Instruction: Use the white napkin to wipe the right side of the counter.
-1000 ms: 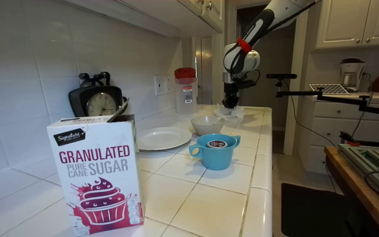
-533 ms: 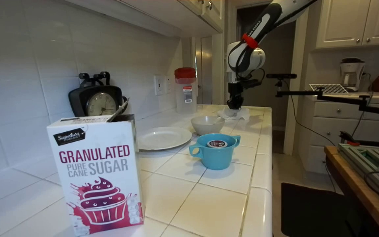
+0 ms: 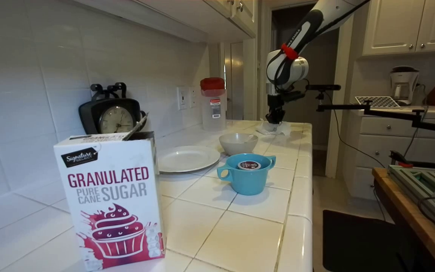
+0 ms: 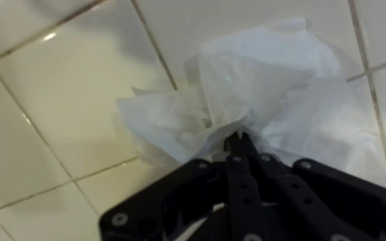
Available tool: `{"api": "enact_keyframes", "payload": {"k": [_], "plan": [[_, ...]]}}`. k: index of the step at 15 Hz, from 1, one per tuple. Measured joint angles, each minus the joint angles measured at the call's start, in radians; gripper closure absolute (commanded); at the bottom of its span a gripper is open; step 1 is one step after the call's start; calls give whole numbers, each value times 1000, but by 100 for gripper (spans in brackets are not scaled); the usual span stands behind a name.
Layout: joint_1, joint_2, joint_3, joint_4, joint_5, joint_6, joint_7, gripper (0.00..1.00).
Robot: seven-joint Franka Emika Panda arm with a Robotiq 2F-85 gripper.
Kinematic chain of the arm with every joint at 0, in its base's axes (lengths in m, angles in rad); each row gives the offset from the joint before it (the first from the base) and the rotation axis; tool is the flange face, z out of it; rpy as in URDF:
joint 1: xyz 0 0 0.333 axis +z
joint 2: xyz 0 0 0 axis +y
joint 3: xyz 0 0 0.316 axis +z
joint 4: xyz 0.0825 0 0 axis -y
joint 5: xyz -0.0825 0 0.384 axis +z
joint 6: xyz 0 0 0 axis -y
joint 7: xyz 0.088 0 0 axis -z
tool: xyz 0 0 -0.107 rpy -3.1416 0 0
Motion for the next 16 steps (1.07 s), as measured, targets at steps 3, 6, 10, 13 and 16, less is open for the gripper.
{"api": "enact_keyframes", "payload": {"k": [3, 6, 10, 13, 16], "plan": [[1, 55, 13, 80, 0, 10, 0, 100], [14, 86, 41, 129, 0, 24, 0, 100], [34, 68, 75, 108, 0, 25, 0, 100], [33, 19, 83, 42, 2, 3, 0, 100], [16, -19, 65, -10, 2, -28, 0, 100]]}}
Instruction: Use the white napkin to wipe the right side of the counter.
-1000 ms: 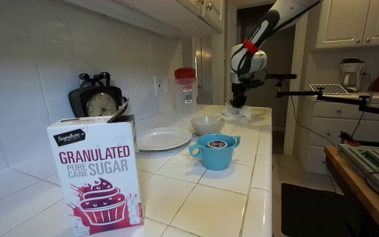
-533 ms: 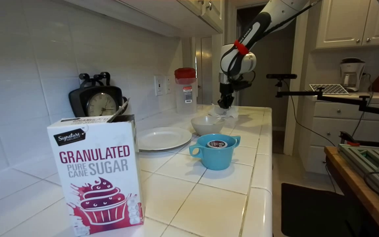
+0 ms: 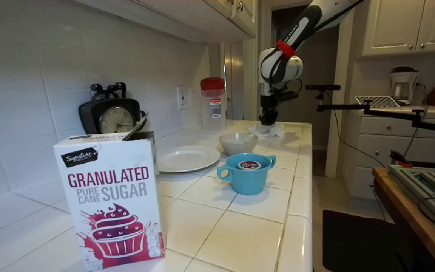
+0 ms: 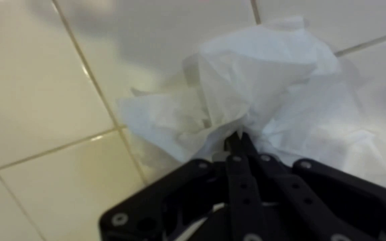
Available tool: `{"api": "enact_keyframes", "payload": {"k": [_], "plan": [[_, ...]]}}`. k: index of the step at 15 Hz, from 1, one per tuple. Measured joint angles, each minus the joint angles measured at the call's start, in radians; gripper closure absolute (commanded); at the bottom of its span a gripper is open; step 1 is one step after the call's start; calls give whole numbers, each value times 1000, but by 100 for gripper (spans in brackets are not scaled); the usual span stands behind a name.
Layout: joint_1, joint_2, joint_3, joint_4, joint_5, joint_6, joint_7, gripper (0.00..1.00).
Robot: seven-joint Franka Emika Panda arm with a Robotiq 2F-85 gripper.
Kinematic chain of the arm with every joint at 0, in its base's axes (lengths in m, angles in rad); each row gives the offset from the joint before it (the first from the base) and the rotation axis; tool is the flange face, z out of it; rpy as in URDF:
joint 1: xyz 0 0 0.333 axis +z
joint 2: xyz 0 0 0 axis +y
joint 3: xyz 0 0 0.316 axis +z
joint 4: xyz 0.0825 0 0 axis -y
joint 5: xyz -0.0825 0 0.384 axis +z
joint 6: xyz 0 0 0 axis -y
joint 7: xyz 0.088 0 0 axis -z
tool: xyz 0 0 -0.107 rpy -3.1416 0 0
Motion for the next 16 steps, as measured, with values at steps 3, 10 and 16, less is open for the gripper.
{"api": "enact_keyframes", "payload": {"k": [3, 10, 16], "plan": [[-31, 4, -31, 2, 4, -5, 1, 100], [-49, 67, -12, 112, 9, 5, 3, 100], [-11, 12, 60, 69, 15, 21, -4, 100]]}}
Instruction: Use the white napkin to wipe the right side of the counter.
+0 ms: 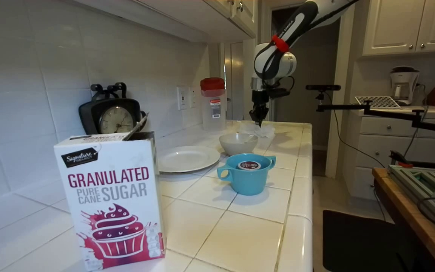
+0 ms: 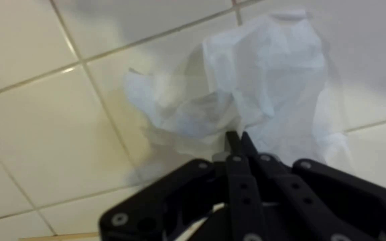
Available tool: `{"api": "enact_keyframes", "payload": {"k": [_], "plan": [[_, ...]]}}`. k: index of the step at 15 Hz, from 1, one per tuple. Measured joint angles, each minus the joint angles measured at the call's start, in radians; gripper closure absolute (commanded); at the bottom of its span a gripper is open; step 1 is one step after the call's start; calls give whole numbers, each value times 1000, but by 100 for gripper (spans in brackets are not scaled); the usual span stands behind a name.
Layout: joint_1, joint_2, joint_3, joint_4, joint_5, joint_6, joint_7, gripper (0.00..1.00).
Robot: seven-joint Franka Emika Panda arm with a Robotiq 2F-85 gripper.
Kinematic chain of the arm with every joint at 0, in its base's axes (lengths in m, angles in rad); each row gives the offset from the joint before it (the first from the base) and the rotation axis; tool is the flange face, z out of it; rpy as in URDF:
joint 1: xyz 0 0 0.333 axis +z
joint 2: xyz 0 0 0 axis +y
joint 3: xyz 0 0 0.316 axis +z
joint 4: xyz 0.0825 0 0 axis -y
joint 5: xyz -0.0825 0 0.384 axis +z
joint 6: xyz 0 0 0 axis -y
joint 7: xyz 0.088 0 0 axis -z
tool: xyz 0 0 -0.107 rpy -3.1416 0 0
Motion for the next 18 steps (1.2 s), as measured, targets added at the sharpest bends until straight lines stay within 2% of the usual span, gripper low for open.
{"api": "enact_keyframes", "payload": {"k": [3, 7, 13, 18], "plan": [[0, -35, 6, -77, 4, -1, -18, 100], [-23, -65, -26, -121, 4, -1, -36, 100], [-61, -61, -83, -92, 4, 15, -36, 100], [-47, 3, -47, -24, 4, 48, -35, 100]]}}
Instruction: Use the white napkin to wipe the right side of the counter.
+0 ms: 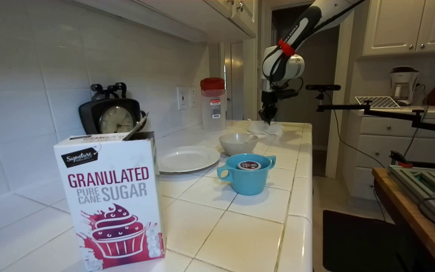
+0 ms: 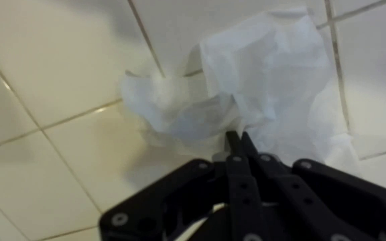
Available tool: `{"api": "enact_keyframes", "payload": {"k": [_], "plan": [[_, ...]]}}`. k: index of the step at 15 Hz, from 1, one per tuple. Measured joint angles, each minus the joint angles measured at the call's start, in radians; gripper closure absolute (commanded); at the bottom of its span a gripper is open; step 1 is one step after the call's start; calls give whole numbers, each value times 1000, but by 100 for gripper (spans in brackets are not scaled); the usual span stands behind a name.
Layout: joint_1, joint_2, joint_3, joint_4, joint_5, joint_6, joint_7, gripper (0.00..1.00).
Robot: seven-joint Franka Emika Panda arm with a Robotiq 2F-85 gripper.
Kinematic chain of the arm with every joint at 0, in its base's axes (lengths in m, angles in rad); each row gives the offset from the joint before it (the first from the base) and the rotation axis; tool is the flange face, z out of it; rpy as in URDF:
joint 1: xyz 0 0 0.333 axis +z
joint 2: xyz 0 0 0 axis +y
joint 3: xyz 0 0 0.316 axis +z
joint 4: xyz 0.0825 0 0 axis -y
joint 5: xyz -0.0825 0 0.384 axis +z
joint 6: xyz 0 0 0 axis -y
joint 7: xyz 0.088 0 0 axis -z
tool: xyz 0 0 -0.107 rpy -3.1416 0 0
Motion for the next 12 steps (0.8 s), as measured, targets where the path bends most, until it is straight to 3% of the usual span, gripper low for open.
{"api": "enact_keyframes", "payload": {"k": [5, 12], "plan": [[21, 36, 39, 29, 0, 30, 0, 100], [48, -24, 103, 19, 22, 27, -3, 100]]}}
